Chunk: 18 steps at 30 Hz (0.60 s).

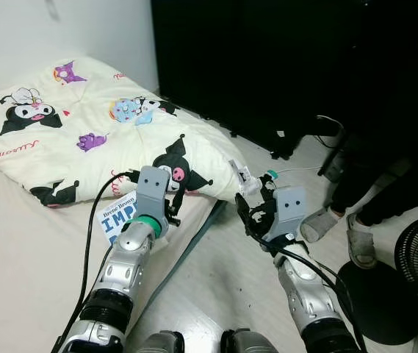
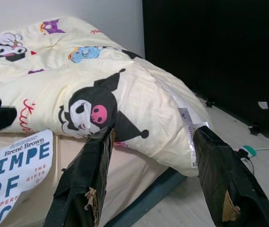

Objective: Clean up the room

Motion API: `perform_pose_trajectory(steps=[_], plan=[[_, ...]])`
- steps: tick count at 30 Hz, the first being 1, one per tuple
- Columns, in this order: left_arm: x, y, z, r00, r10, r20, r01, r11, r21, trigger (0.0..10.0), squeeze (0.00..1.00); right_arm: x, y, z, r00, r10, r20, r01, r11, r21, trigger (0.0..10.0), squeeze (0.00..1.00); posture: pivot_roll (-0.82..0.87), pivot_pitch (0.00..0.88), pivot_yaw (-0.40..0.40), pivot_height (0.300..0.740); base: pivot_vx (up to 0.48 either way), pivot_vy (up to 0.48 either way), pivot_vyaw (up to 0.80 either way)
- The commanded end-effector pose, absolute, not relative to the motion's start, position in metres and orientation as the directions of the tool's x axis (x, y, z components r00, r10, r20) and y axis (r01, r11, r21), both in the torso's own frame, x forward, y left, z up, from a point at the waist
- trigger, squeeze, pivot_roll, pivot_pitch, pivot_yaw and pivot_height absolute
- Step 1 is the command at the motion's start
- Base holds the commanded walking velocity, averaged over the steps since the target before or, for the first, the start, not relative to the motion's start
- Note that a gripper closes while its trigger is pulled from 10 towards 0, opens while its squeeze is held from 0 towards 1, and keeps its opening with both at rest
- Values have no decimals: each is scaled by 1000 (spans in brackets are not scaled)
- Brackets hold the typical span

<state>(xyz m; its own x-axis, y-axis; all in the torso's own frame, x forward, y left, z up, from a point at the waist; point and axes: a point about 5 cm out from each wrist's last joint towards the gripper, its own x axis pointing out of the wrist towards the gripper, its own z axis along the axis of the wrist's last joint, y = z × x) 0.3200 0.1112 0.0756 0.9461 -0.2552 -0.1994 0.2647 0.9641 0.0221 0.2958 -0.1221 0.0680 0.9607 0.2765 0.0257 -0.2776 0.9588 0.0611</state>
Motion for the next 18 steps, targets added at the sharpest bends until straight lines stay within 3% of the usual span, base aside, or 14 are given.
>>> perform_pose_trajectory(steps=[1,18], plan=[[317,110,69,937,-262,-230,272,962,9,10000,0,292,-124,60,963,269,-7,-268,962,60,10000,0,-34,27,36,740,0,0,0],[318,107,69,935,-271,-228,278,961,-1,10000,0,290,-122,56,963,269,-26,-267,963,44,10000,0,-26,27,40,735,0,0,0]])
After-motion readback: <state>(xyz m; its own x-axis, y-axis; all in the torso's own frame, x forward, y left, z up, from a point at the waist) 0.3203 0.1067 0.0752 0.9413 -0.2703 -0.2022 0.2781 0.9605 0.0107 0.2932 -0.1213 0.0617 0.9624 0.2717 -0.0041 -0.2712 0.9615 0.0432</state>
